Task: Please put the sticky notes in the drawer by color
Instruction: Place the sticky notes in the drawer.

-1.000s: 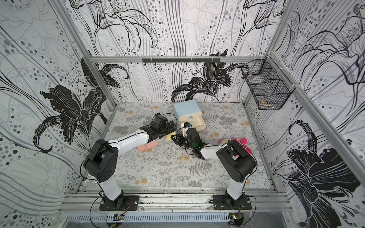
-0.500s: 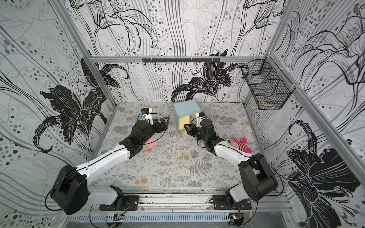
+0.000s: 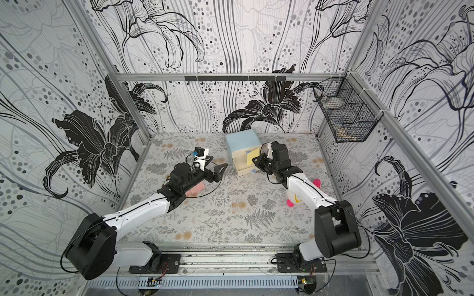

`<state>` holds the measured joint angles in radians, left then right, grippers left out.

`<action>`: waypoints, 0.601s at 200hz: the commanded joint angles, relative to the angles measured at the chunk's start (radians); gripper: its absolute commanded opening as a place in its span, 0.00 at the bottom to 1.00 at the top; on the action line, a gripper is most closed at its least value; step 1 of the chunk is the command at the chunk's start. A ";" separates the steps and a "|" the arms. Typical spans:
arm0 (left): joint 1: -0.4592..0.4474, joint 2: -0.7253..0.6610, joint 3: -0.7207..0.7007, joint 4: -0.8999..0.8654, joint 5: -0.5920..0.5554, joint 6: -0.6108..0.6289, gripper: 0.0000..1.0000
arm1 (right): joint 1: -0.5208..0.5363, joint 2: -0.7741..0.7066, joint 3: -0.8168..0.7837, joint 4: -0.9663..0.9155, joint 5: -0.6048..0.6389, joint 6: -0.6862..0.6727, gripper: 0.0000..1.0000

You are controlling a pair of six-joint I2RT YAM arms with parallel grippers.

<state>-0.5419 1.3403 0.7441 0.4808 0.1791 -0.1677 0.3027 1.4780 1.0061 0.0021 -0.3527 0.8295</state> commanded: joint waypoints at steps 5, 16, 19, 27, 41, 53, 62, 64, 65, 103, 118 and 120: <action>0.002 0.017 -0.006 0.051 0.027 0.034 0.97 | -0.004 0.024 0.010 -0.036 -0.005 0.006 0.00; 0.003 0.024 -0.005 0.053 0.033 0.030 0.97 | -0.003 0.044 0.016 -0.035 0.003 0.010 0.00; 0.002 0.027 -0.004 0.053 0.036 0.029 0.97 | -0.004 0.051 0.020 -0.035 0.003 0.011 0.00; 0.002 0.032 -0.003 0.053 0.045 0.028 0.97 | -0.004 0.072 0.032 -0.034 0.002 0.012 0.00; 0.002 0.042 -0.002 0.054 0.059 0.021 0.97 | -0.004 0.112 0.054 -0.026 -0.001 0.017 0.00; 0.002 0.049 -0.003 0.058 0.062 0.014 0.97 | -0.004 0.147 0.067 -0.004 -0.014 0.028 0.00; 0.003 0.051 -0.006 0.059 0.063 0.010 0.97 | -0.004 0.170 0.078 0.017 -0.025 0.040 0.00; 0.002 0.051 -0.007 0.059 0.062 0.010 0.97 | -0.004 0.175 0.079 0.021 -0.028 0.043 0.00; 0.003 0.051 -0.008 0.060 0.063 0.010 0.97 | -0.004 0.179 0.080 0.024 -0.029 0.044 0.00; 0.002 0.066 -0.014 0.068 0.062 0.000 0.97 | -0.004 0.278 0.140 0.050 -0.035 0.059 0.00; 0.003 0.074 -0.011 0.068 0.063 -0.002 0.97 | -0.004 0.305 0.167 0.043 -0.025 0.048 0.00; 0.003 0.074 -0.009 0.068 0.063 -0.002 0.97 | -0.004 0.308 0.171 0.040 -0.024 0.044 0.01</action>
<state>-0.5419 1.3968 0.7433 0.4957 0.2276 -0.1604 0.3012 1.7504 1.1210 0.0307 -0.3752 0.8753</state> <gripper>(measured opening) 0.974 0.162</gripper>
